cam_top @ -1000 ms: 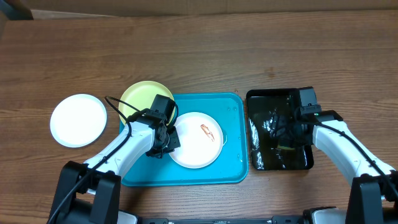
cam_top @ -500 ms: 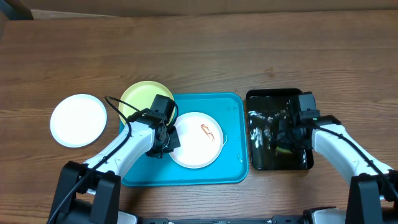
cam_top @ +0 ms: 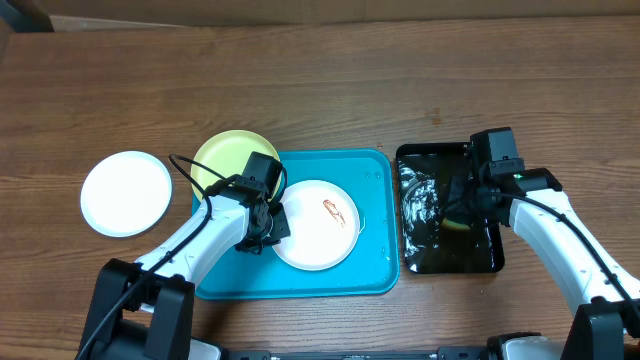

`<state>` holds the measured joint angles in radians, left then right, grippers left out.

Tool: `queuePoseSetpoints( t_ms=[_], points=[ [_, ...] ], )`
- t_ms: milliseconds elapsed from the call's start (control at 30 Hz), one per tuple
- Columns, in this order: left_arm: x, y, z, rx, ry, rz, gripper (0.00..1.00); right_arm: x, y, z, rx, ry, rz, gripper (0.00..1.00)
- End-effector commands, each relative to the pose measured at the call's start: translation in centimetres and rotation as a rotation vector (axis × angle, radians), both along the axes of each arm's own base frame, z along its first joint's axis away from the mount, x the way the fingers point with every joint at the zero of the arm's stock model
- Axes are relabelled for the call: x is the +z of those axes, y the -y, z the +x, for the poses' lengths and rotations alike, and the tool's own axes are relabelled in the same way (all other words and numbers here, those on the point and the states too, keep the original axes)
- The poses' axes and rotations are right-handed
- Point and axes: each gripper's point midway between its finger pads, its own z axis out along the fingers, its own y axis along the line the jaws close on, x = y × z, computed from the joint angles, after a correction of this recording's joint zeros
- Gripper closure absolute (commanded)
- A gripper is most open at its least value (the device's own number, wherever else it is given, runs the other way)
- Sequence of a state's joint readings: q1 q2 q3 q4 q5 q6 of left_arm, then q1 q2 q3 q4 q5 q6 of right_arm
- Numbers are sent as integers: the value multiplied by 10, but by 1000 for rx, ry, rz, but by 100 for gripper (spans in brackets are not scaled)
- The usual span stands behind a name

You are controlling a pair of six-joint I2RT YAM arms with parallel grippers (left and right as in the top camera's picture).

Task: Clean dirty plates on tray and stack at the side
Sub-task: 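Grasp the sponge in the black tray with the right gripper and lift, then move the sponge over the pink plate with the right gripper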

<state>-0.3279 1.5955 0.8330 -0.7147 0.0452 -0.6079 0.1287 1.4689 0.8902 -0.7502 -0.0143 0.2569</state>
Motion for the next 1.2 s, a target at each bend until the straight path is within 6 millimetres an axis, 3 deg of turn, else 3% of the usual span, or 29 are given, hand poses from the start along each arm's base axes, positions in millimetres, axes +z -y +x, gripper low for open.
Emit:
queuePoseSetpoints(
  t_ms=[0, 300, 433, 733, 833, 900, 1000, 1167],
  points=[
    [2, 3, 3, -8, 12, -1, 95, 13, -9, 5, 19, 20, 45, 96],
    [3, 14, 4, -77, 35, -5, 96, 21, -14, 6, 74, 21, 58, 96],
    [3, 14, 4, -82, 36, -5, 96, 34, -20, -2, 90, -28, 69, 96],
    [3, 15, 6, -85, 45, -9, 96, 43, -48, 4, 223, 28, 63, 96],
    [3, 15, 6, -85, 45, -9, 96, 45, -65, 4, 275, 48, 69, 96],
    [3, 15, 7, -85, 47, -9, 96, 49, -87, 5, 333, 79, 114, 96],
    [3, 16, 8, -84, 53, -11, 96, 67, -142, 8, 471, 176, 260, 96],
    [3, 16, 9, -84, 55, -11, 96, 73, -189, 13, 589, 282, 265, 96]
  ],
)
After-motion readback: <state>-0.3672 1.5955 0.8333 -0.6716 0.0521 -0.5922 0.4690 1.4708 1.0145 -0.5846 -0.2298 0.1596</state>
